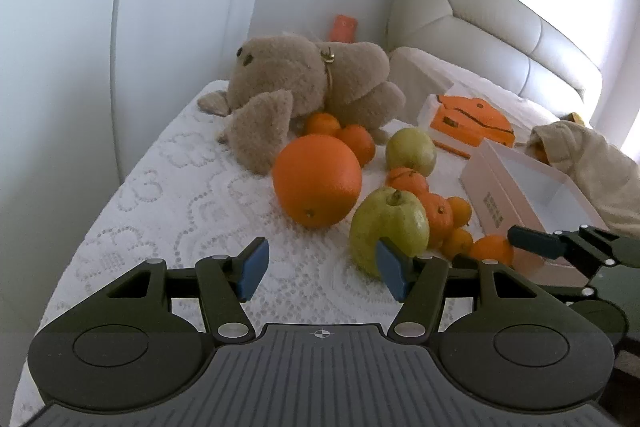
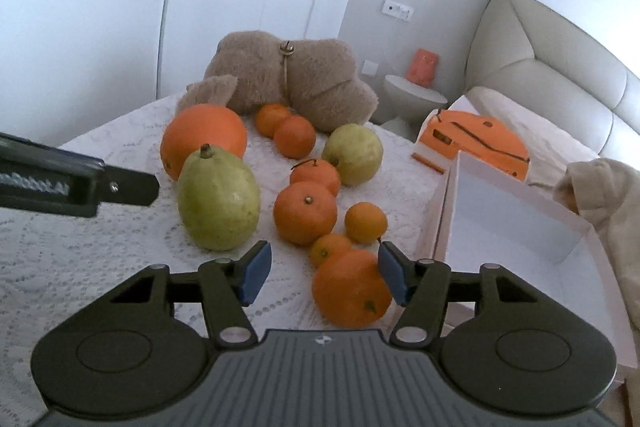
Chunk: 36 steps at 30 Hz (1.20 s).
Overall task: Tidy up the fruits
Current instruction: 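Move the left tool to the green pear and close its fingers on it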
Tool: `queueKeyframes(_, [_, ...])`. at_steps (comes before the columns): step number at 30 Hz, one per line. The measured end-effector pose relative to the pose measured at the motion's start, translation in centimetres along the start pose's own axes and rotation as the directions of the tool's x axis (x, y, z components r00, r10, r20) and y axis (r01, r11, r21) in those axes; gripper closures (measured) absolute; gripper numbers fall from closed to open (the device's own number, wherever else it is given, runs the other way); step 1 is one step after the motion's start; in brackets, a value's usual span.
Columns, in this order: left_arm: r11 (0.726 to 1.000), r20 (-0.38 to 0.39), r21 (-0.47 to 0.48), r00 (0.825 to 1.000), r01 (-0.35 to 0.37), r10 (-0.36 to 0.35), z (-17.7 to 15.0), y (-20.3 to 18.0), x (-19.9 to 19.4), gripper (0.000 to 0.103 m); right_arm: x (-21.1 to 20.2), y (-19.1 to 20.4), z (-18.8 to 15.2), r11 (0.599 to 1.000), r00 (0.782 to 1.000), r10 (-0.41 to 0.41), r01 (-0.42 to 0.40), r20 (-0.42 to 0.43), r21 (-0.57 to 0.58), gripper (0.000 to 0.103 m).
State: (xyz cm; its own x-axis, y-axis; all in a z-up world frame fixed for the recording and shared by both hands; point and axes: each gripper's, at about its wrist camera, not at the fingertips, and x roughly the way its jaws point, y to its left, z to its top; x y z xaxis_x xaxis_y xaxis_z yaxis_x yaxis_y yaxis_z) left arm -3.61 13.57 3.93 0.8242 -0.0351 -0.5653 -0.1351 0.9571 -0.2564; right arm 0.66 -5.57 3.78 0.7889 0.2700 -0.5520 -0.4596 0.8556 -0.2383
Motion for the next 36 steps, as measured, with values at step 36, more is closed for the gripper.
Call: queueKeyframes(36, [0.988, -0.049, 0.155, 0.999, 0.022, -0.015, -1.3, -2.9, 0.5, 0.035, -1.6, -6.1, -6.0, 0.910, 0.992, 0.118, -0.121, 0.034, 0.397, 0.022])
